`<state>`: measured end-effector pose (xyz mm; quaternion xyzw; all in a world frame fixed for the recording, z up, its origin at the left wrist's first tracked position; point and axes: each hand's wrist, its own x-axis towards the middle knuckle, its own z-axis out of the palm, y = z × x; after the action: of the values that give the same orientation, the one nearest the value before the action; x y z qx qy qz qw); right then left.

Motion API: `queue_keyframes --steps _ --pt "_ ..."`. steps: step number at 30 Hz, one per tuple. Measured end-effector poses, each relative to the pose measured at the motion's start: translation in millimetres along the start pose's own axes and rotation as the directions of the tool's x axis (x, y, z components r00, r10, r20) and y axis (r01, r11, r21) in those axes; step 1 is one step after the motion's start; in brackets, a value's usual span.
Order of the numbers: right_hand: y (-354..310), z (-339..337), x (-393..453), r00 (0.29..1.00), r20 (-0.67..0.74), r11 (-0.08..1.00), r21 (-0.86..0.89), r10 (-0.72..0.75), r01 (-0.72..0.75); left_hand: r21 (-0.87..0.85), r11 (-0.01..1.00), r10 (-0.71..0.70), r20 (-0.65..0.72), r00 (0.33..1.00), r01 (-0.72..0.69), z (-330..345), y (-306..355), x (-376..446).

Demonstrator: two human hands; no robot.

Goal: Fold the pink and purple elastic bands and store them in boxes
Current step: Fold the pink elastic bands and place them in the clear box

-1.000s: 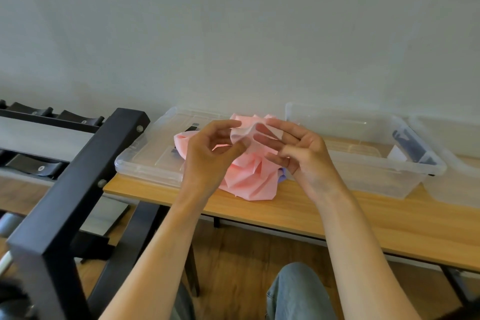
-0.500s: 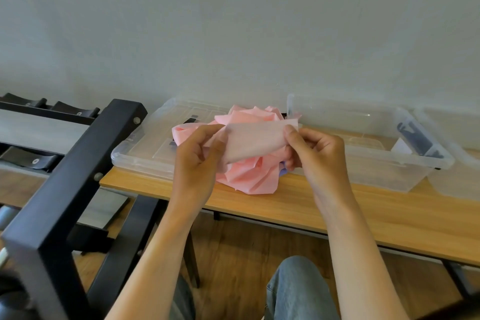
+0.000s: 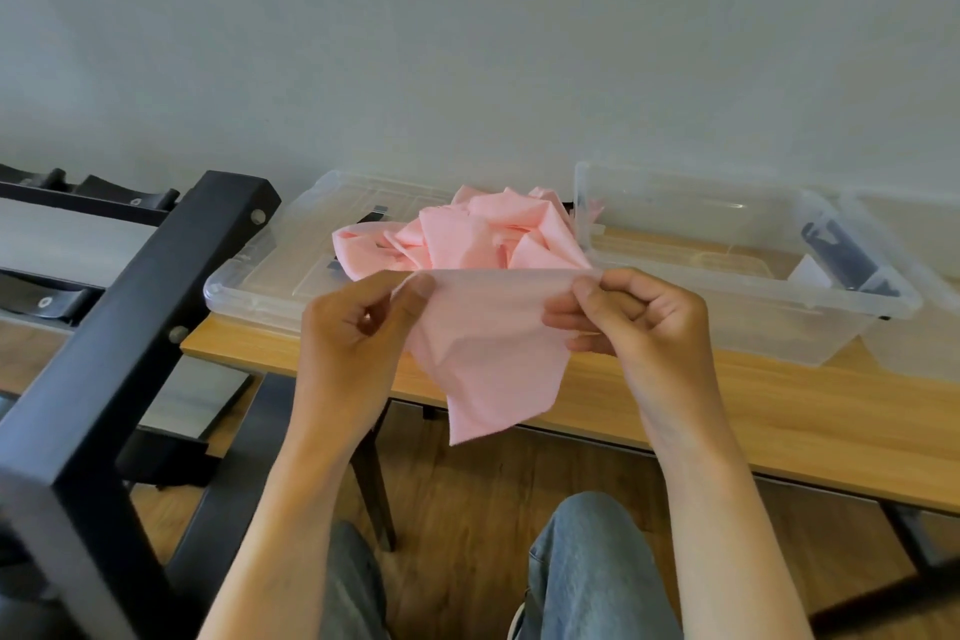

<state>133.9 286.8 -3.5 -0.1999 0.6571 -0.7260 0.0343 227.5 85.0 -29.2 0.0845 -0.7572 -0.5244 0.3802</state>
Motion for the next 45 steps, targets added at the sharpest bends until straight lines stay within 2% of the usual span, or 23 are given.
queue_keyframes --steps 7,14,18,21,25,29,33,36,40,43,45 --pt "5.0 -0.4 -12.6 0.99 0.002 0.989 0.048 0.143 -0.143 -0.194 0.963 -0.204 -0.067 0.977 0.188 -4.8 3.5 -24.1" --pt "19.5 -6.2 -27.5 0.992 -0.016 0.991 0.029 0.129 -0.128 -0.228 0.938 -0.277 -0.043 0.96 0.261 -2.6 4.0 -46.6" --pt "27.3 -8.8 -33.9 0.996 -0.028 0.988 -0.121 0.088 -0.091 -0.274 0.916 -0.326 -0.09 0.941 0.292 3.5 2.0 -56.0" --pt "35.0 -12.5 -34.8 0.998 -0.047 0.959 -0.279 0.033 -0.045 -0.207 0.931 -0.321 -0.078 0.944 0.299 2.7 -3.9 -59.2" --pt "39.6 -19.3 -35.6 0.998 -0.019 0.927 -0.371 -0.054 0.043 -0.091 0.948 -0.306 0.0 0.952 0.305 -2.6 -8.2 -61.7" --pt "43.2 -20.7 -35.6 0.996 0.013 0.893 -0.441 -0.088 0.085 0.064 0.961 -0.271 0.01 0.963 0.269 -3.5 -10.3 -61.6" --pt "48.6 -24.9 -37.3 0.988 0.044 0.807 -0.571 -0.148 0.147 0.114 0.958 -0.259 -0.043 0.965 0.263 -5.3 -11.3 -64.1" --pt "50.0 -25.4 -41.1 0.995 0.028 0.866 -0.49 -0.094 0.095 0.058 0.958 -0.28 -0.052 0.959 0.282 -5.2 -12.3 -66.2" --pt "49.8 -18.8 -47.9 1.0 0.021 0.964 -0.266 0.005 0.001 -0.088 0.937 -0.344 -0.056 0.937 0.338 -2.0 -15.9 -68.5" --pt "48.7 -18.3 -50.3 0.999 0.004 0.991 -0.131 0.033 -0.033 -0.182 0.913 -0.383 -0.072 0.921 0.366 0.2 -15.0 -70.3" --pt "49.0 -18.7 -50.5 1.0 -0.015 0.993 -0.121 0.01 -0.011 -0.196 0.91 -0.389 -0.091 0.917 0.366 0.4 -15.2 -71.2"
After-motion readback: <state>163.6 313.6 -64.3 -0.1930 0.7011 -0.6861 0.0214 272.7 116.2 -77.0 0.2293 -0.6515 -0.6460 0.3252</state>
